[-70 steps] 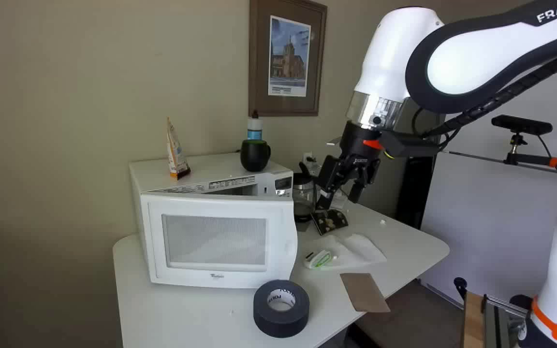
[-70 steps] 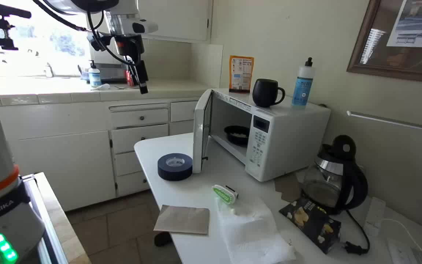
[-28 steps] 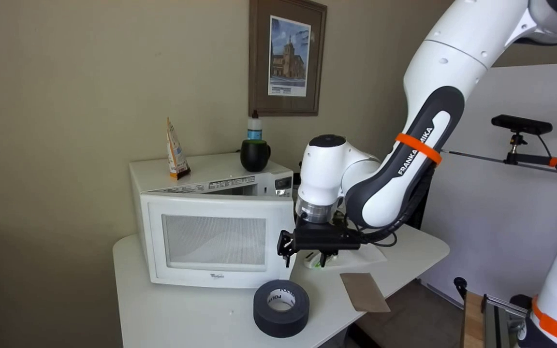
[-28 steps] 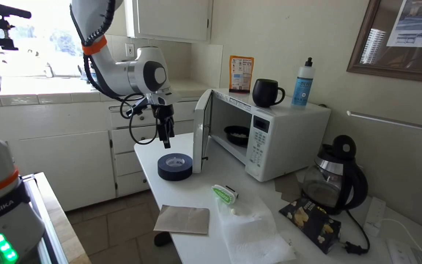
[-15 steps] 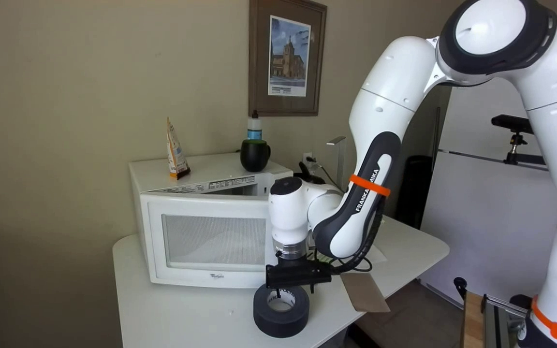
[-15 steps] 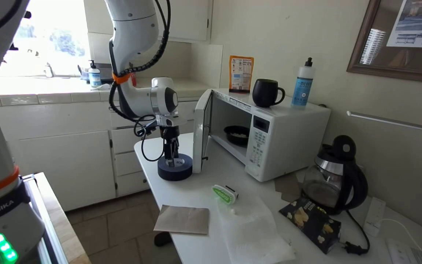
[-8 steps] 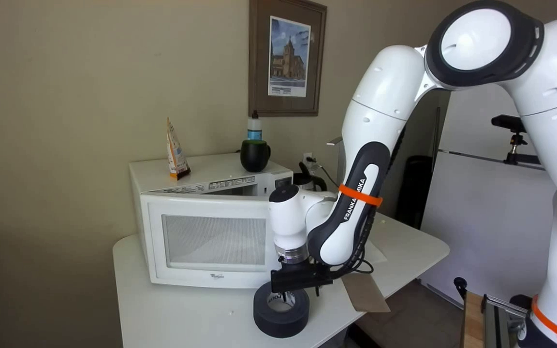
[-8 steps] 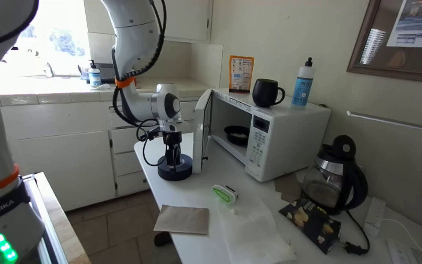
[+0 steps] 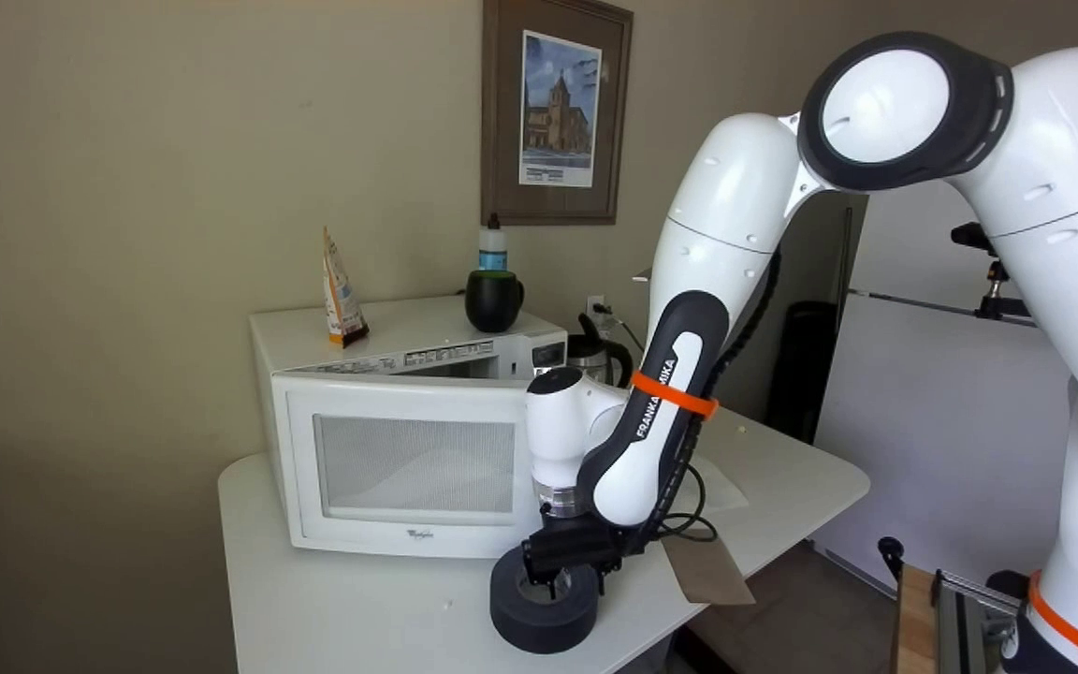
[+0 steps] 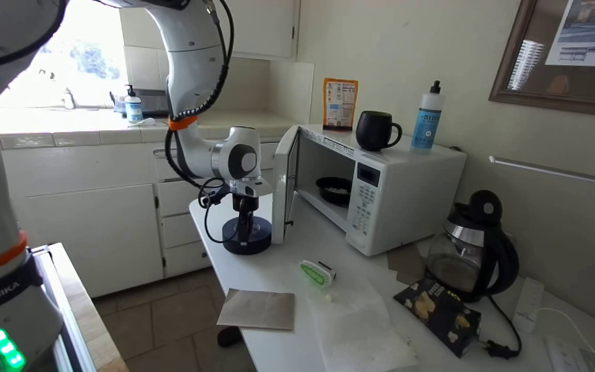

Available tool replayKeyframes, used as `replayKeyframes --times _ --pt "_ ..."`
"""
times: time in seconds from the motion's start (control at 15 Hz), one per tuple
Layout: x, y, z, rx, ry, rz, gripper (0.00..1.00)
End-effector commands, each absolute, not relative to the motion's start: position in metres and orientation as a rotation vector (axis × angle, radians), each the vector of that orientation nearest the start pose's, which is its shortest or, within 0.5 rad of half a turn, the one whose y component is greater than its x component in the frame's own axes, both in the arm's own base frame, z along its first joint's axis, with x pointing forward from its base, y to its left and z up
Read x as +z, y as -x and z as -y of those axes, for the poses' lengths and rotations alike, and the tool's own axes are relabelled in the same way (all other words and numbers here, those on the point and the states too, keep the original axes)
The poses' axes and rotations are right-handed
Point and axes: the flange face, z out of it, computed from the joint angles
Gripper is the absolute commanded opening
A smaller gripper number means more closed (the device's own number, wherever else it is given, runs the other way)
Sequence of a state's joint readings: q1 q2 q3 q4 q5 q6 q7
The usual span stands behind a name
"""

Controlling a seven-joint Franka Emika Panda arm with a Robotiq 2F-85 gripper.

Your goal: Move the tape to the left

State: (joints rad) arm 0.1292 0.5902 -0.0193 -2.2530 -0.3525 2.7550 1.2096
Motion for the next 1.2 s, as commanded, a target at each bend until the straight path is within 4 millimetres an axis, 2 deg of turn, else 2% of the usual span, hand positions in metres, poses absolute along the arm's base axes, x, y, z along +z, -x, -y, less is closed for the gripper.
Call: replayKeyframes --times 0.0,0.2,0.47,0.67,1.13 --pt "0.082 -0.512 -0.068 -0.002 3.015 -1.166 0.42" --pt "0.088 -0.512 -0.071 0.011 2.988 -1.119 0.22" --pt "0.106 -0.504 -0.095 -0.004 3.022 -0.973 0.21" --pt "0.123 -0.498 -0.133 -0.071 3.070 -0.836 0.21" --pt "0.154 -0.508 -0.225 -0.142 3.069 -0.665 0.21"
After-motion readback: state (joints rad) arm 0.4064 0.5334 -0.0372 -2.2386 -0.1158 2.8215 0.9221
